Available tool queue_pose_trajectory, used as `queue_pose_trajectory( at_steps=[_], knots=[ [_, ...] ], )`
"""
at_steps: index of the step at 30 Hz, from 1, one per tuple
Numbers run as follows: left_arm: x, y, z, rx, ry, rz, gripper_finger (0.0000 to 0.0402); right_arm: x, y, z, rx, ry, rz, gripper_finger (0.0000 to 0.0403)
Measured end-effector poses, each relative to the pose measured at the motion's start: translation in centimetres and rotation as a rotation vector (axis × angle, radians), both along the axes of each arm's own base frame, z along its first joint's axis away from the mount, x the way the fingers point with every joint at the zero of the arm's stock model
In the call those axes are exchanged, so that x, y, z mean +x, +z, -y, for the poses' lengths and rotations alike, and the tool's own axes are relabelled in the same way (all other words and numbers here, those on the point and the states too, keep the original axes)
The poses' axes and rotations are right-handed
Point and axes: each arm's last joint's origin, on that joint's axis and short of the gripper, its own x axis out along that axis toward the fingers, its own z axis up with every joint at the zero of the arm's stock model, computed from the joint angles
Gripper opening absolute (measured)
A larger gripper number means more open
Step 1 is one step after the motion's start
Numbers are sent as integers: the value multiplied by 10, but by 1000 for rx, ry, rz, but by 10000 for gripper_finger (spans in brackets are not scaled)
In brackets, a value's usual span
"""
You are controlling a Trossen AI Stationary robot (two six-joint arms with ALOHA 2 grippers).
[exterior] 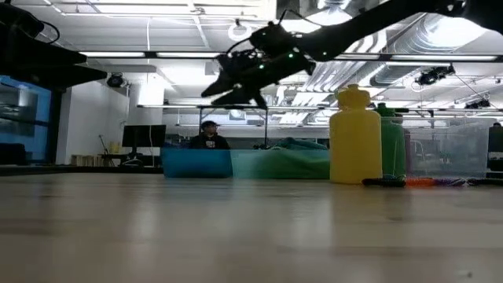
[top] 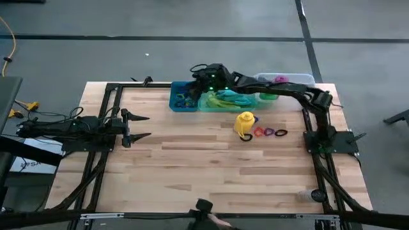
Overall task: Pick & Place Sports Items
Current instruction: Put the yellow tumbler into the transparent bin
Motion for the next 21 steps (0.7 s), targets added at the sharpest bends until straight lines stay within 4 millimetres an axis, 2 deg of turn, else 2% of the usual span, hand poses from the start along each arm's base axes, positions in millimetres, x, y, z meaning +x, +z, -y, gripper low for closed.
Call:
queue_pose_trajectory(
  at_steps=[6, 10, 18, 21],
  knots=[
    [0, 0, 0, 0, 0, 0, 368, -16, 31, -9, -48, -5, -2, 231],
    [0, 0, 0, 0, 0, 0, 368, -30, 59, -20, -110, -34, 15, 243],
    [0, 0, 0, 0, 0, 0, 368, -58, 107, -57, -160, -59, 63, 273],
    [0, 0, 0, 0, 0, 0, 368, -72, 111, -73, -155, -65, 91, 284]
  ],
)
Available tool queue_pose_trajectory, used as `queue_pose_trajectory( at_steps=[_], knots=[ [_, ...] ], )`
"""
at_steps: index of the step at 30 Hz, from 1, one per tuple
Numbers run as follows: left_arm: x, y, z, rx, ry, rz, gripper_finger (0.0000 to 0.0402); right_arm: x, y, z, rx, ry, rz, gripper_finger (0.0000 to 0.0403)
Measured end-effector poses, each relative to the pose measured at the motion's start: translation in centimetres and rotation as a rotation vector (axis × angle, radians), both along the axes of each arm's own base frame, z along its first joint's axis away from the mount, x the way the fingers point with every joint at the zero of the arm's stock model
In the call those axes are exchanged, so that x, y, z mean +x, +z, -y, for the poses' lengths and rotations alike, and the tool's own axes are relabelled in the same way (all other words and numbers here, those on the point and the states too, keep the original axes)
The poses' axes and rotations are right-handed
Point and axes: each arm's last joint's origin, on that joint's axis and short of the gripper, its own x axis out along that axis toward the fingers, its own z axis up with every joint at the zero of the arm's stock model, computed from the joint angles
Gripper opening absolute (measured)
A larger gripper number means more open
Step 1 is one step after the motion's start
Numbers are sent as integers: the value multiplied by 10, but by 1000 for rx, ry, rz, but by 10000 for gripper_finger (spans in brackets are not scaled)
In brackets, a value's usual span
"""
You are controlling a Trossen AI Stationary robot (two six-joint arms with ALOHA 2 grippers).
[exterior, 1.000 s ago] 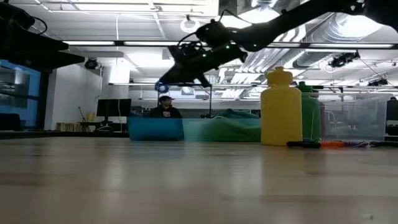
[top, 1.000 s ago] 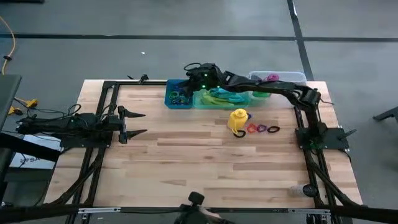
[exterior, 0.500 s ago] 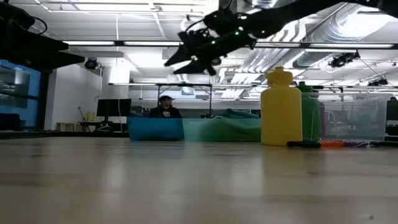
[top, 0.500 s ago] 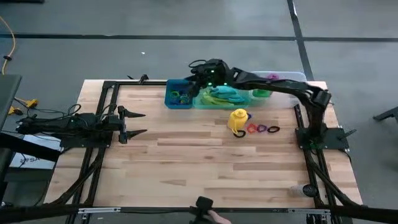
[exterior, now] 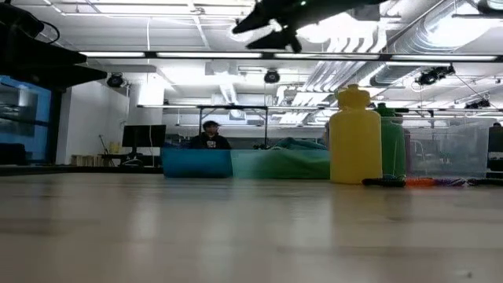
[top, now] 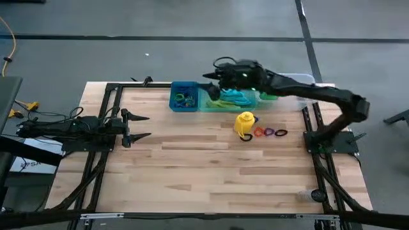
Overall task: Pick & Place Sports Items
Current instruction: Put the yellow tumbler into the transparent bin
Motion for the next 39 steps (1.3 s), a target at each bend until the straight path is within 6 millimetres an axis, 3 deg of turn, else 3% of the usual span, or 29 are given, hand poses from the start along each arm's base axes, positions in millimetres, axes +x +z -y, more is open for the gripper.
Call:
queue_pose_trajectory(
  at_steps=[9, 17, 20, 39],
  knots=[
    [0, 0, 0, 0, 0, 0, 368, -68, -18, -53, -100, -94, 109, 320],
    [0, 0, 0, 0, 0, 0, 368, -120, -46, -86, -126, -134, 103, 382],
    [0, 0, 0, 0, 0, 1, 368, -128, -61, -91, -125, -135, 70, 401],
    [0, 0, 0, 0, 0, 1, 368, -144, -154, -98, -28, -95, -38, 387]
  ],
)
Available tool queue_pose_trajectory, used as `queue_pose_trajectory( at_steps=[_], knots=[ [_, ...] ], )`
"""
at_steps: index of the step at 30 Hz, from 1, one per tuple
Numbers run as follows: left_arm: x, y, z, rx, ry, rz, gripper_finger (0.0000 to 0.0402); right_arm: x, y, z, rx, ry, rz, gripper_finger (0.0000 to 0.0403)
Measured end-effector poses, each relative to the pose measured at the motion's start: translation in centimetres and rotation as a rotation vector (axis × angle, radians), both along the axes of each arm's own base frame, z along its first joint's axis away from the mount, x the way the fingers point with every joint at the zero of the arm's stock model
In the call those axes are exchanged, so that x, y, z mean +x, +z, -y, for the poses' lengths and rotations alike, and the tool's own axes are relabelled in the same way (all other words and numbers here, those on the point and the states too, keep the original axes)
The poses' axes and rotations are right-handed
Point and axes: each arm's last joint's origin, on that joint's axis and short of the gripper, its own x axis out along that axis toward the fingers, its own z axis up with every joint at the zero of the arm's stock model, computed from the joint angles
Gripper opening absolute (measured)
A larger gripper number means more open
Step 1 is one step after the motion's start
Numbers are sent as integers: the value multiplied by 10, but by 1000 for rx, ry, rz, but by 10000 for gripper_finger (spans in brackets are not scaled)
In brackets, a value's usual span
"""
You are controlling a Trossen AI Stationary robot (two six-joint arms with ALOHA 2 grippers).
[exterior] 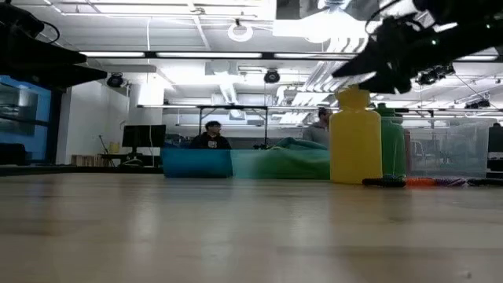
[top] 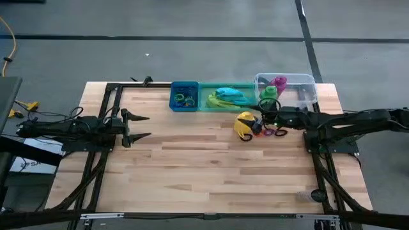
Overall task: Pick & Place Sports Items
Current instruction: Put the yellow tumbler into the transparent bin
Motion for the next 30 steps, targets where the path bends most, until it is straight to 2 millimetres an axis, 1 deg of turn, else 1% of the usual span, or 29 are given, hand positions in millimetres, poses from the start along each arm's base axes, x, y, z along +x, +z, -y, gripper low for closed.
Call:
queue_pose_trajectory(
  at_steps=[3, 6, 9, 12, 16, 27, 30],
  knots=[
    [0, 0, 0, 0, 0, 0, 368, -2, -13, -1, 20, -4, -32, 387],
    [0, 0, 0, 0, 0, 0, 368, -2, -22, -1, 25, -4, -63, 387],
    [0, 0, 0, 0, 0, 0, 368, 1, -26, 0, 19, -4, -83, 386],
    [0, 0, 0, 0, 0, 0, 368, 4, -28, 0, 1, -3, -88, 373],
    [0, 0, 0, 0, 0, 0, 368, 8, -32, 1, -3, 0, -94, 335],
    [0, 0, 0, 0, 0, 0, 368, 10, -33, 1, -5, 0, -84, 202],
    [0, 0, 0, 0, 0, 0, 368, 10, -31, 1, 5, -3, -72, 196]
  ],
)
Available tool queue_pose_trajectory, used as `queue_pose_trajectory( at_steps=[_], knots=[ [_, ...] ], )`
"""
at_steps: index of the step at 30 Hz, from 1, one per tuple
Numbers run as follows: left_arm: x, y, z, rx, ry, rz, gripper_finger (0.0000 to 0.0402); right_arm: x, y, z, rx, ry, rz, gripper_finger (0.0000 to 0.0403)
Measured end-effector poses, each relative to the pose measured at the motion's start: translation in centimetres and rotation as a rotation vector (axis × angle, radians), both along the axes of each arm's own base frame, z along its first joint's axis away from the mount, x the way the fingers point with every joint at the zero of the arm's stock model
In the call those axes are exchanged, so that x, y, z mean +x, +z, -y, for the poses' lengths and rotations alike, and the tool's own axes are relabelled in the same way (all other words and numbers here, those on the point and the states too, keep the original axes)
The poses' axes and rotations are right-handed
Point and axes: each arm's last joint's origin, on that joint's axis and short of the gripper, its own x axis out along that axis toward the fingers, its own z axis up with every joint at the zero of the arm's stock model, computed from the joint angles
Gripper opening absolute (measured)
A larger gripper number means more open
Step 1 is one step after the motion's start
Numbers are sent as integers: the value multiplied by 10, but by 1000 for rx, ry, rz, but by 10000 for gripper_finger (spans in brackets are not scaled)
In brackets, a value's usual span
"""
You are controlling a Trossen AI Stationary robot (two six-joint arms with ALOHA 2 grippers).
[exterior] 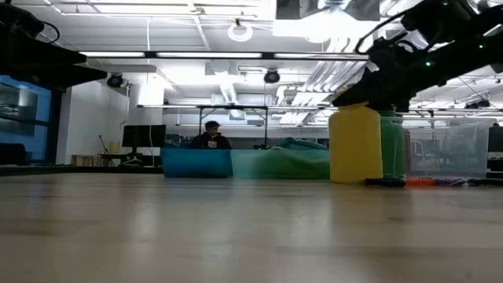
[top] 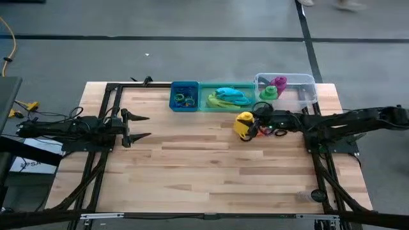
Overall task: Pick & Place Sports Items
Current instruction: Put the yellow tumbler into the transparent bin
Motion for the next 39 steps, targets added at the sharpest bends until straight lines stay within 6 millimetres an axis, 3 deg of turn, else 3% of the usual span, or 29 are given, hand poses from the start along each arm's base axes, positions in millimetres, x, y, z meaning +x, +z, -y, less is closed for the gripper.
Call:
queue_pose_trajectory(
  at_steps=[5, 10, 23, 27, 34, 39],
  knots=[
    [0, 0, 0, 0, 0, 0, 368, -6, 13, -1, 81, -32, 104, 196],
    [0, 0, 0, 0, 0, 0, 368, -22, 39, -2, 85, -80, 250, 196],
    [0, 0, 0, 0, 0, 0, 368, -72, 164, -2, -210, -290, 328, 196],
    [0, 0, 0, 0, 0, 0, 368, -86, 191, -1, -248, -375, 323, 196],
    [0, 0, 0, 0, 0, 0, 368, -109, 209, 2, -265, -596, 241, 196],
    [0, 0, 0, 0, 0, 0, 368, -122, 203, 3, -218, -765, 247, 196]
  ],
)
